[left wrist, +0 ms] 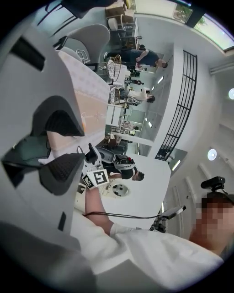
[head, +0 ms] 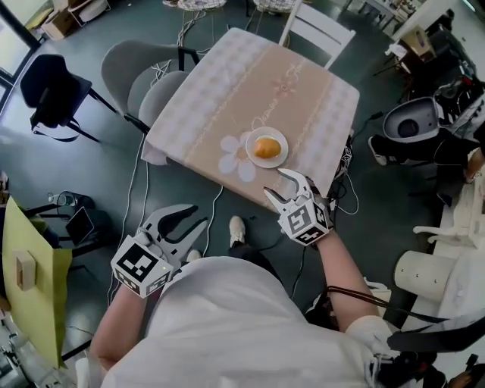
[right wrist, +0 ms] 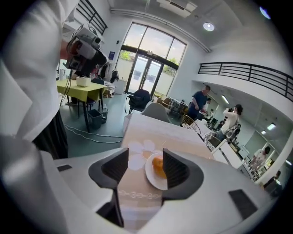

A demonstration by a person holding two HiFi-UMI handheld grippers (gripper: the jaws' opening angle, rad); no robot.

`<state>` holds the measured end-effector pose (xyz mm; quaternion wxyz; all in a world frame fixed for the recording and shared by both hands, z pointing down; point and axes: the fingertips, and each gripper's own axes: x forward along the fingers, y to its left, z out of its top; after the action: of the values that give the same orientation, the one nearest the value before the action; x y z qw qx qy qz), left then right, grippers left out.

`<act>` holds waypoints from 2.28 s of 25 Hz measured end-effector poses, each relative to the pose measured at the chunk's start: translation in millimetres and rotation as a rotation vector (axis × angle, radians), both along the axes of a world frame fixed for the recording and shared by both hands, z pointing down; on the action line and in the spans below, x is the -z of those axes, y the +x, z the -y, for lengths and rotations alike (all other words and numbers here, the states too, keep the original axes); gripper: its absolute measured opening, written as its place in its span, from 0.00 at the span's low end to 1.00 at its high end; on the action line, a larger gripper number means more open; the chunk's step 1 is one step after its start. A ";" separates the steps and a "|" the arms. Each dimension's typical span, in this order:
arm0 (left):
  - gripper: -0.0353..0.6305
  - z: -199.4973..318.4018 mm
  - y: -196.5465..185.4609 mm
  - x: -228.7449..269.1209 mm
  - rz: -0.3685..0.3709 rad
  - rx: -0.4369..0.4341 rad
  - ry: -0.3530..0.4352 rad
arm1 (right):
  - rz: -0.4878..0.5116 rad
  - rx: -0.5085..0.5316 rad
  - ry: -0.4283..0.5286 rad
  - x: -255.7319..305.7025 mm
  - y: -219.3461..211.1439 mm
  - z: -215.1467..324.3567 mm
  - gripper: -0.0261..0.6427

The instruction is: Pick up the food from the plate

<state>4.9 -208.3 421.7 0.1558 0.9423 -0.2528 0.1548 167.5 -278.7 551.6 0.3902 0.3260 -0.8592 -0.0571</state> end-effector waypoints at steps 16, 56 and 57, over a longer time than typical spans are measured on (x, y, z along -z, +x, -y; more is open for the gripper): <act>0.22 30.2 -29.9 0.6 0.040 0.323 -0.035 | -0.124 0.208 -0.221 -111.8 15.9 117.3 0.57; 0.07 -19.8 -112.5 1.6 0.010 0.057 0.004 | 0.187 -0.315 -0.102 28.1 -47.8 -0.7 0.57; 0.07 -25.2 -116.3 1.0 0.007 0.044 0.003 | 0.201 -0.326 -0.094 35.6 -53.7 -9.5 0.57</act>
<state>-111.3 -183.1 420.7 0.1568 0.9362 -0.2743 0.1540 113.8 -269.2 516.0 0.3214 0.4463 -0.8314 0.0796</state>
